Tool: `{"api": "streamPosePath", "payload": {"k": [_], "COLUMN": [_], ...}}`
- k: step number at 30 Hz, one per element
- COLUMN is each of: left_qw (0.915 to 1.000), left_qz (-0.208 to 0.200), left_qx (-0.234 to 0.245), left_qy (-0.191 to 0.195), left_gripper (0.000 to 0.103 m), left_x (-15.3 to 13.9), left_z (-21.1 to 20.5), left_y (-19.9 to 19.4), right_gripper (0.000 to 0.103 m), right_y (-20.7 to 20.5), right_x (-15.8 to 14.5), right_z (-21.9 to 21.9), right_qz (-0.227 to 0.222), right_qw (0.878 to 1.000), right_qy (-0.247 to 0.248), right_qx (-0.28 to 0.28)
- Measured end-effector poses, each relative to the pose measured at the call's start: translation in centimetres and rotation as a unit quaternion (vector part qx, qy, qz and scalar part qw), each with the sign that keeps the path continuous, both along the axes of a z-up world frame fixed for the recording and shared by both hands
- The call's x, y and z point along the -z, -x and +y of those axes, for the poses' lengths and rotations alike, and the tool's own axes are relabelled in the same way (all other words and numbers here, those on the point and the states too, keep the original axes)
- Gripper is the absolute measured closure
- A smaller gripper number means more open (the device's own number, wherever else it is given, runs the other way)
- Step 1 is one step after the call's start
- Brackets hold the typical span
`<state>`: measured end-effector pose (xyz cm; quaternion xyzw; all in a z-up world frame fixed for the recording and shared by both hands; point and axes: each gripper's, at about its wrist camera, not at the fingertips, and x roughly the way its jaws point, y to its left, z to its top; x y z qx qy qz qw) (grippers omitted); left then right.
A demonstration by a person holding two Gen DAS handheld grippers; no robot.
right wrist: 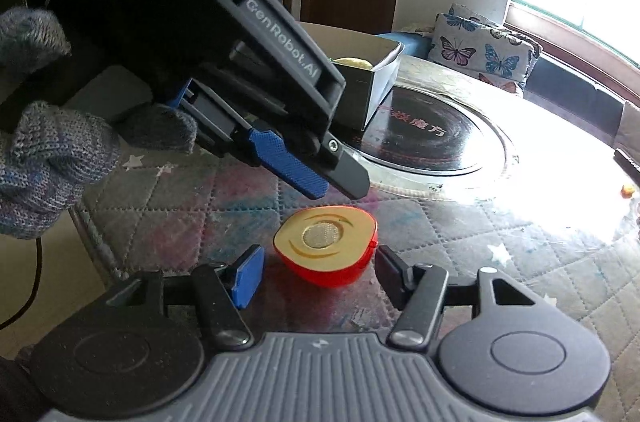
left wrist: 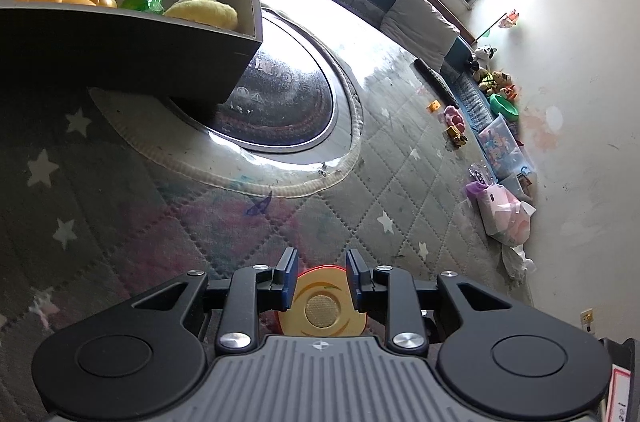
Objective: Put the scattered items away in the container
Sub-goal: 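Move the left gripper to the red-and-yellow fruit slice and grasp it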
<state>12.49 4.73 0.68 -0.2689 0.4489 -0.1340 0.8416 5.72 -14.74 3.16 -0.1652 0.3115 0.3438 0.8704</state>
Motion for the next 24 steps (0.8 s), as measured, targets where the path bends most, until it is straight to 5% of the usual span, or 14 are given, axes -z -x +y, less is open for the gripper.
{"api": "streamPosePath", "payload": {"k": [24], "left_qw": [0.9981], "left_qz": [0.033], "left_qx": [-0.008], "left_qy": [0.052], "left_gripper": [0.073], "left_x": [2.6], "left_z": [1.2], "left_y": [-0.1], "right_gripper": [0.051], "right_y": [0.1], "right_x": [0.2], "right_z": [-0.9], "right_qz": [0.009], "right_qw": [1.000], "right_qy": [-0.011], "right_qx": [0.008]}}
